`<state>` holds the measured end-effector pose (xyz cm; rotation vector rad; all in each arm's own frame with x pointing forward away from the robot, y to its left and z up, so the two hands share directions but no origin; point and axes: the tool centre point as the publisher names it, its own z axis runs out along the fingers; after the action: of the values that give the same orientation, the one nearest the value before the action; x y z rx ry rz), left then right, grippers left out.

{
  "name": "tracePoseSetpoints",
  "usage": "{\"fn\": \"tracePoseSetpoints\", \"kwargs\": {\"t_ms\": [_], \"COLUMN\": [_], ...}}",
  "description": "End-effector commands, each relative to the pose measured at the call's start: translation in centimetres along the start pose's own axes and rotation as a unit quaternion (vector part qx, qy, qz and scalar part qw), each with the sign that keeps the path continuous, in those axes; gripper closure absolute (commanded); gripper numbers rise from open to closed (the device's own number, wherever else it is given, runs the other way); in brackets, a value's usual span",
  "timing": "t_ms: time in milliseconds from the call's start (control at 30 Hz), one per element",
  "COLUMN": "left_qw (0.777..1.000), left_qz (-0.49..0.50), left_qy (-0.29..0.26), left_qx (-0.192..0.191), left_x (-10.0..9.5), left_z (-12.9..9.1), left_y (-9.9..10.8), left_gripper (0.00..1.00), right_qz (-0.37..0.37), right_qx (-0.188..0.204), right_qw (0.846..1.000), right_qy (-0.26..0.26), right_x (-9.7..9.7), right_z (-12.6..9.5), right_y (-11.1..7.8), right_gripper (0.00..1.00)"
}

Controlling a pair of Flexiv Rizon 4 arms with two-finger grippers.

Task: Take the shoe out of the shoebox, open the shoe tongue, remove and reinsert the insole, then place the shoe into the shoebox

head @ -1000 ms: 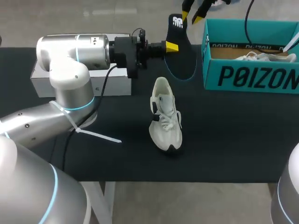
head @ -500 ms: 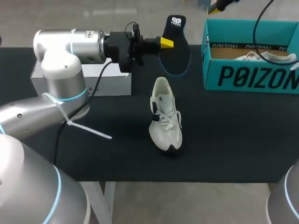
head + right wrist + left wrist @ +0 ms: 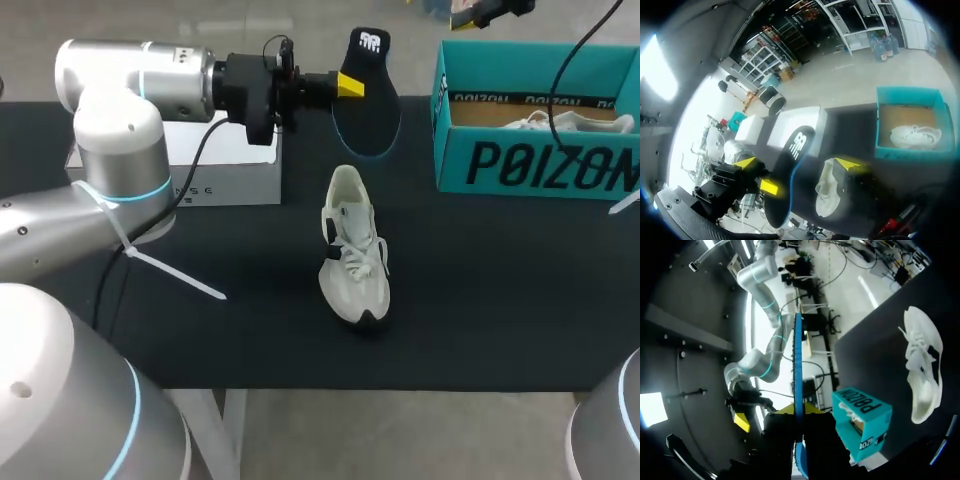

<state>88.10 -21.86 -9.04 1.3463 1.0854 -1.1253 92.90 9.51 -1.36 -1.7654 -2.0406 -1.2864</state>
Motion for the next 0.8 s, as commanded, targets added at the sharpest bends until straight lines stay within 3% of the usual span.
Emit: {"fn": "tracePoseSetpoints", "kwargs": {"t_ms": [33, 233, 633, 800], "left_qw": [1.000, 1.000, 1.000, 0.999], "left_qz": [-0.001, -0.004, -0.016, -0.023], "left_qy": [0.014, 0.019, -0.005, -0.021], "left_qx": [0.000, 0.001, 0.002, 0.007], "left_x": [-0.1, -0.2, -1.5, -2.4], "left_z": [0.0, 0.0, -0.6, -1.0], "left_y": [-0.4, -0.7, -0.4, -0.1], "left_gripper": [1.00, 1.00, 1.00, 1.00], "right_qz": [0.015, 0.053, 0.018, 0.021], "right_qx": [0.004, 0.048, 0.095, 0.095], "right_qw": [0.999, 0.980, 0.943, 0.940], "right_qy": [0.032, 0.187, 0.318, 0.328], "right_x": [-0.3, -1.0, -0.5, -0.5], "right_z": [0.0, -1.4, -3.0, -3.1], "right_y": [-0.5, -2.3, -5.1, -6.5], "right_gripper": [0.00, 0.00, 0.00, 0.00]}}
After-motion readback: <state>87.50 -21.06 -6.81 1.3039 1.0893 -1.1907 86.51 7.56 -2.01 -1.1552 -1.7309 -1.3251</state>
